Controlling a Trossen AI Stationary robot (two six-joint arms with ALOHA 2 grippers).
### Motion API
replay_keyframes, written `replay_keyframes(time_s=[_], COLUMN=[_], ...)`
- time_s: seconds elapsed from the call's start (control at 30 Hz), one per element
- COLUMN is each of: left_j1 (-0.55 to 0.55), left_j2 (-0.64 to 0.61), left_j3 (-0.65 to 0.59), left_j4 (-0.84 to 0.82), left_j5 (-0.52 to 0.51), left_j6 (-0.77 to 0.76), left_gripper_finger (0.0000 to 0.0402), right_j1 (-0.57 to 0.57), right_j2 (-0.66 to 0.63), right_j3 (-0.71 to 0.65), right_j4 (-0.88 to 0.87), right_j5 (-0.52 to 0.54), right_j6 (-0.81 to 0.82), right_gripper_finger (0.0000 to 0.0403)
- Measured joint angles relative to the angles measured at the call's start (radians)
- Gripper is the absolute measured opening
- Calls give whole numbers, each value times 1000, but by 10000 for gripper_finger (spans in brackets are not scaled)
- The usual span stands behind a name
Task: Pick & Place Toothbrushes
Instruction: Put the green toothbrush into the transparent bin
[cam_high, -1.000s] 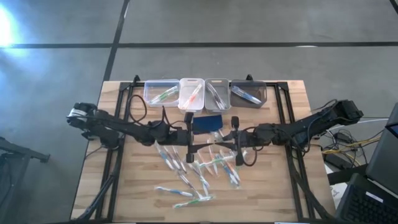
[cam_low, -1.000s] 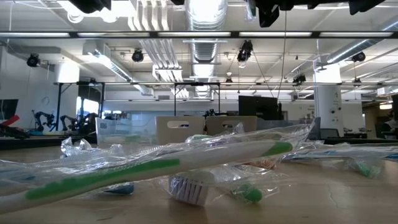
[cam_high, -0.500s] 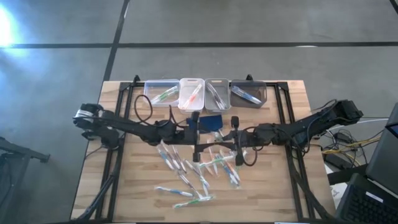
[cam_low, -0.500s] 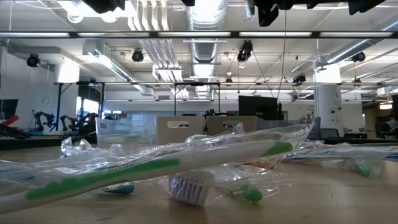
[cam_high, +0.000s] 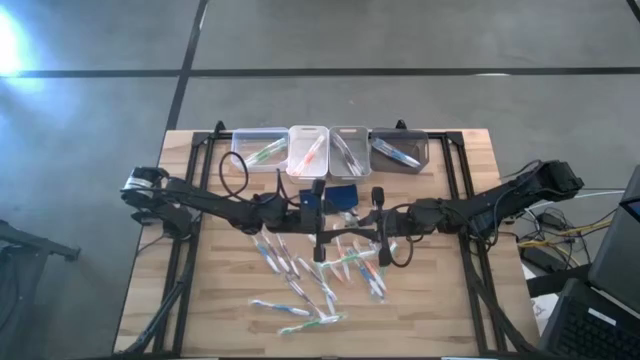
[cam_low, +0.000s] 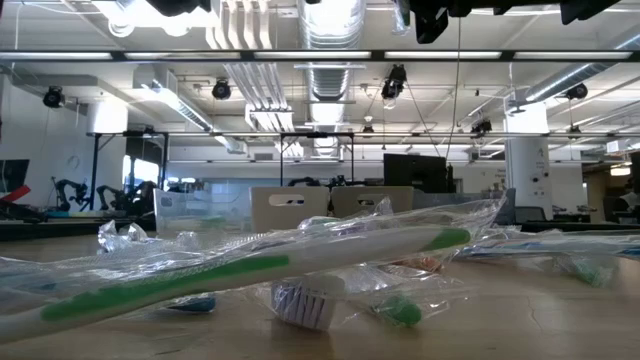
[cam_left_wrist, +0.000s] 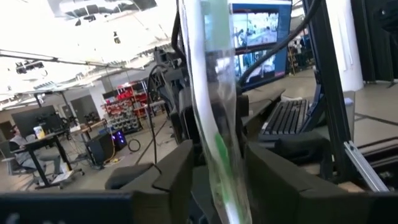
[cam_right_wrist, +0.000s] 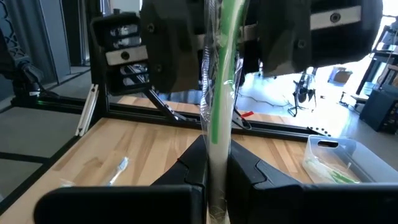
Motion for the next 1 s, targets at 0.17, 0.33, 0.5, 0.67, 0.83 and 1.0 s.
replay_keyframes(time_s=[0.17, 0.33, 0.5, 0.67, 0.83, 1.0], left_j1=[0, 0, 0, 0, -1, -1], left_j2=[0, 0, 0, -2, -2, -2], left_j3=[-1, -1, -2, -2, -4, -4], left_j4=[-6, -7, -17, -25, -37, -45], left_j5=[0, 0, 0, 0, 1, 1], left_j6=[-5, -21, -48, -48, -46, -43], left_gripper_finger=[97, 52, 22, 23, 28, 25], right_j1=[0, 0, 0, 0, 0, 0], right_j2=[0, 0, 0, 1, 1, -1], right_j3=[0, 0, 0, 0, 0, 0], right_j4=[0, -1, -4, -6, -25, -35], right_j5=[0, 0, 2, 3, 3, 3], right_j6=[0, -1, -6, -3, 65, 77], right_gripper_finger=[22, 22, 22, 24, 40, 81])
